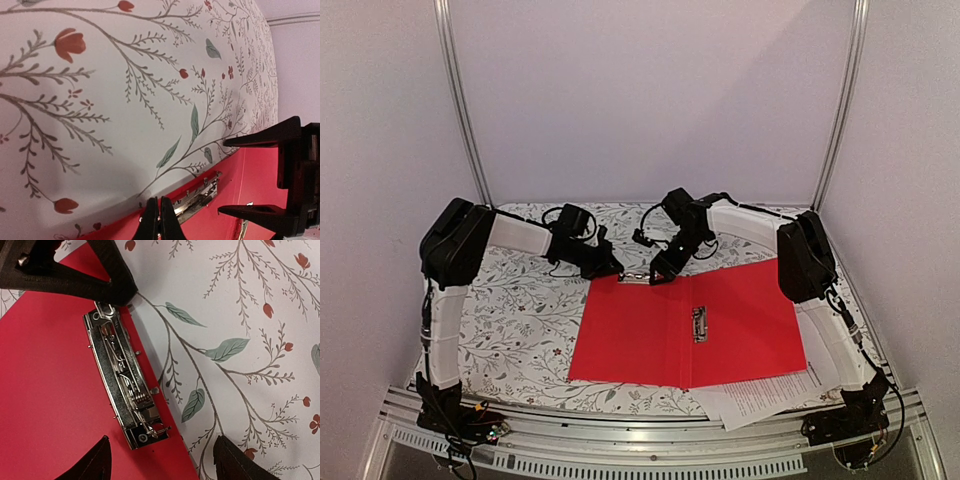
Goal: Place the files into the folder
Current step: Open the spring clip on the folder at the center of the board.
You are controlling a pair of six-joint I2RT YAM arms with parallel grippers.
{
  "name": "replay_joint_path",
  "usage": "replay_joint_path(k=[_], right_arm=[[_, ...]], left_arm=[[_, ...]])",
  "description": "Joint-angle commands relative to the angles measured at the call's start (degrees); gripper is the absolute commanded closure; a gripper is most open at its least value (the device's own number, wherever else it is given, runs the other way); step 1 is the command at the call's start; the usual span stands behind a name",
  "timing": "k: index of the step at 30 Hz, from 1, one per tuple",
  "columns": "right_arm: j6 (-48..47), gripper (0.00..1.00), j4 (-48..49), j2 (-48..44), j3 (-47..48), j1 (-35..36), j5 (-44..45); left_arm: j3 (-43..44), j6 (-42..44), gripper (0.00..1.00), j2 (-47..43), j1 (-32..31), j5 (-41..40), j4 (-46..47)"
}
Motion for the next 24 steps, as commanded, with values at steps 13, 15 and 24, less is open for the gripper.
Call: replay_joint_path(k=[13,15,24], right_arm=[[-5.06,0.3,-0.67,-0.6,-1.46,1.91,-4.95],[-5.35,0.31,-0.38,-0.62,-1.42,2.06,-5.05],[-6.79,0.34,-0.13,-0.04,-1.01,2.23,-4.68]], left_arm=[[-2.65,11.52,1.0,-3.39,-0.24,1.69,-6.23],[-2.7,11.94,1.0,-3.18,-0.31,2.29,-6.17],[-2.88,12.43,1.0,-2.72,-0.37,4.17,-5.43]])
